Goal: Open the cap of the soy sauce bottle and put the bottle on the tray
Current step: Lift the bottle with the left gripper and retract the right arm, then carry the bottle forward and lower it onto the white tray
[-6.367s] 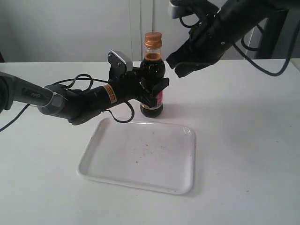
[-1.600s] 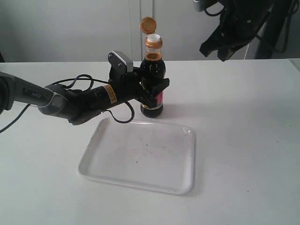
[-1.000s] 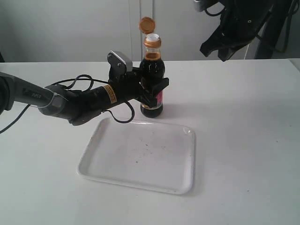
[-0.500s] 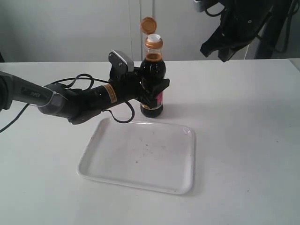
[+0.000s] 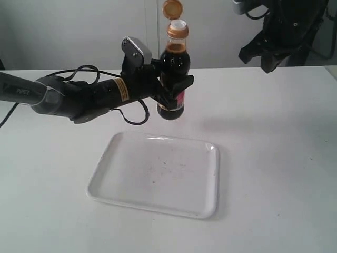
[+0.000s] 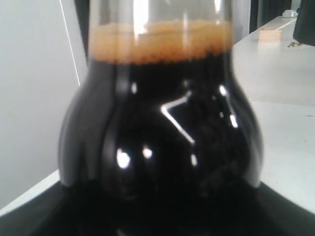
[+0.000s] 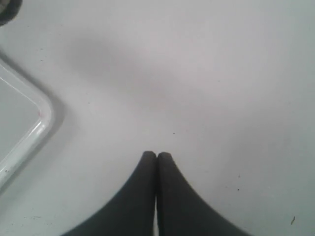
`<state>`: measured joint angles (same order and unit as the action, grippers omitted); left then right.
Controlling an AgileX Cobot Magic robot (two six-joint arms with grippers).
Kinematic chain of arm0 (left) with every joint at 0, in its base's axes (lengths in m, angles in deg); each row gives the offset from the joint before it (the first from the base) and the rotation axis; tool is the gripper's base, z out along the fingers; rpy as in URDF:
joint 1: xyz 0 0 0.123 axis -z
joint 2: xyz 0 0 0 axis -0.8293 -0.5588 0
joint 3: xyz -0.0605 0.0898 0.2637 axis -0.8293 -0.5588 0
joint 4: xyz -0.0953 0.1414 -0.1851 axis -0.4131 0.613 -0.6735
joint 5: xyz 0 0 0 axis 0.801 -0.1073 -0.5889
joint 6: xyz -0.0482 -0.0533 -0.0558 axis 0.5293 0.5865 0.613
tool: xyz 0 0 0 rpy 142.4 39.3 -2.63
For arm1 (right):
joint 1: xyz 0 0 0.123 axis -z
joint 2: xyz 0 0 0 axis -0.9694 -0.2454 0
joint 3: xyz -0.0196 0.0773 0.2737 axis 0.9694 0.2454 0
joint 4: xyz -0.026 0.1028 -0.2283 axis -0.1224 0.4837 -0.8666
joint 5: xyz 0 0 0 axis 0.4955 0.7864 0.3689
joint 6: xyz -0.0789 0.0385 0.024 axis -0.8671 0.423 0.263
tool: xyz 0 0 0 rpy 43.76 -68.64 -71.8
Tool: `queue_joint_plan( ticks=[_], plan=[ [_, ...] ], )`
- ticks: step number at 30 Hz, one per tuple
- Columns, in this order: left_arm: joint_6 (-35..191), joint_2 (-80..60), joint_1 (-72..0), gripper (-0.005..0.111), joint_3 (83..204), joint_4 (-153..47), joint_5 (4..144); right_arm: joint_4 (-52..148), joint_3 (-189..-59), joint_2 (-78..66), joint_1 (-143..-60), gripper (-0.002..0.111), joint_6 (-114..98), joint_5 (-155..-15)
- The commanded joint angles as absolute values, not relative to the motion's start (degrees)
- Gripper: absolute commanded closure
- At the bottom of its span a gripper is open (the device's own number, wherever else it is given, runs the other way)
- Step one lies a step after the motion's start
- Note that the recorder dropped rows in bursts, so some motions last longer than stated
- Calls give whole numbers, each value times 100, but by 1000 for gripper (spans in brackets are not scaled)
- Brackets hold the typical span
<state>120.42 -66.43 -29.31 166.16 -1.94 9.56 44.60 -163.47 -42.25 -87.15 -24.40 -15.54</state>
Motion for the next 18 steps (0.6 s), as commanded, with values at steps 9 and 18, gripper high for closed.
queue_joint_plan(
  ticks=[9,18],
  plan=[
    [11788,-5637,-2896,107,15888,338,425,4474,-16353,-4147,-8201,108,-2217,-1529],
    [11761,-4571,-2896,107,14530,462,425,4472,-16096,-3969,-8201,108,-2115,-1529]
  ],
)
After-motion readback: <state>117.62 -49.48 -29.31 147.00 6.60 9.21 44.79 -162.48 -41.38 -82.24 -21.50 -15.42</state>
